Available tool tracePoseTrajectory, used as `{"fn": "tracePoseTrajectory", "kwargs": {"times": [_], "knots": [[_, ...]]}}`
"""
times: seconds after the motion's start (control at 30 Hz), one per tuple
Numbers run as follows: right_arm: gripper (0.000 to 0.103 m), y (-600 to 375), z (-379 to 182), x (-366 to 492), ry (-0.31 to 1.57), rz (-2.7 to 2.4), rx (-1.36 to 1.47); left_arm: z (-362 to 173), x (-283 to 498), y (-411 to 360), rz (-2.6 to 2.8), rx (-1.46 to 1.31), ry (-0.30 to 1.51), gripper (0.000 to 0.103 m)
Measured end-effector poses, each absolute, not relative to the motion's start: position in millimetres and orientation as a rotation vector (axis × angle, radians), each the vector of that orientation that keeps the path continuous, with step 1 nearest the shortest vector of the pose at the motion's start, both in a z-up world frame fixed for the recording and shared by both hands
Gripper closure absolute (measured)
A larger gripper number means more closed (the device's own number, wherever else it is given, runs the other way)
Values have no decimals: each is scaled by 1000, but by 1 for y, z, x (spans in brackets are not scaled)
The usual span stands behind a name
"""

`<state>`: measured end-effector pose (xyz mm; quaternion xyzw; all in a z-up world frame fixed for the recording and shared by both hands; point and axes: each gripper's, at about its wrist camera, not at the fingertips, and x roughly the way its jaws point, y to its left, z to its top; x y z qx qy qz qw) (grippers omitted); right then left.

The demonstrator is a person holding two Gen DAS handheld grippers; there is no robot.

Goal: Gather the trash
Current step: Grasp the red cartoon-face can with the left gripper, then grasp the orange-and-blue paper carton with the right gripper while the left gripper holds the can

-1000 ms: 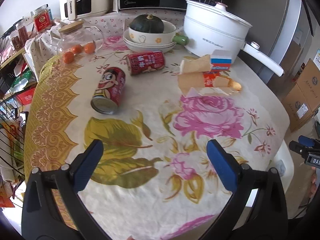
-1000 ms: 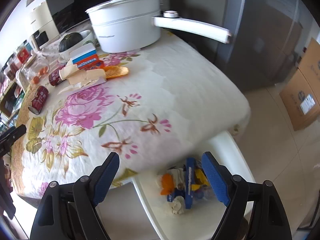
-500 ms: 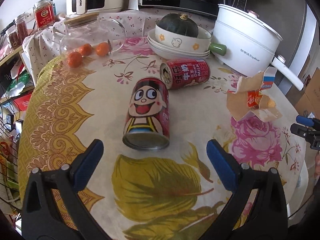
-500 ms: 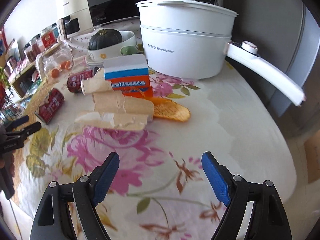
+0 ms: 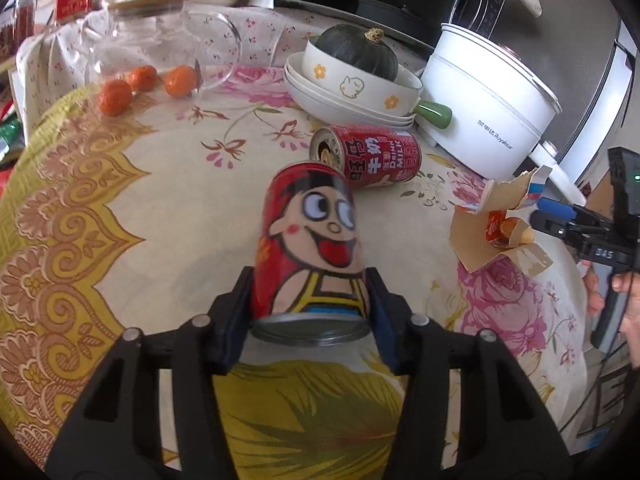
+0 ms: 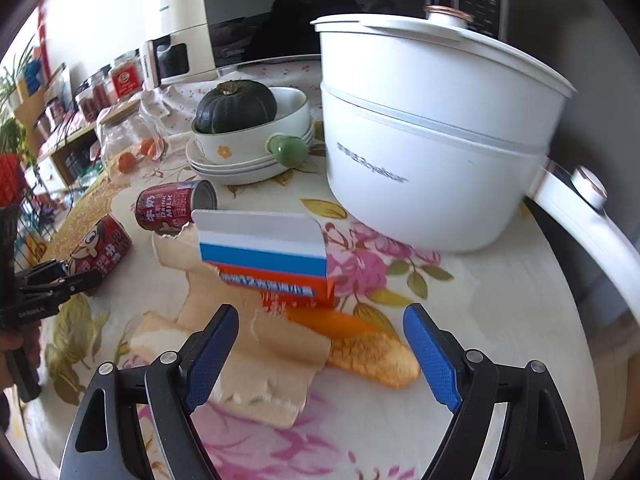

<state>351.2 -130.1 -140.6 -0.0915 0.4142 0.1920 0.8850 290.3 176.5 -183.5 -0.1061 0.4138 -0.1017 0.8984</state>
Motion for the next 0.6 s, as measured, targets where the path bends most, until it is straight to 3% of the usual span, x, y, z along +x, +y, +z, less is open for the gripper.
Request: {"fn": "tracePoseTrajectory", "kwargs": {"times": [0.43, 0.53, 0.6], "knots": [[17, -131, -178, 331, 1005, 363, -39, -183, 268, 172, -225, -221, 866, 49], [17, -131, -180, 315, 967, 345, -14, -181, 256, 169, -227, -220, 882, 49], [22, -133, -179, 307, 954, 338, 1, -179, 249, 169, -225, -226, 893, 49]]}}
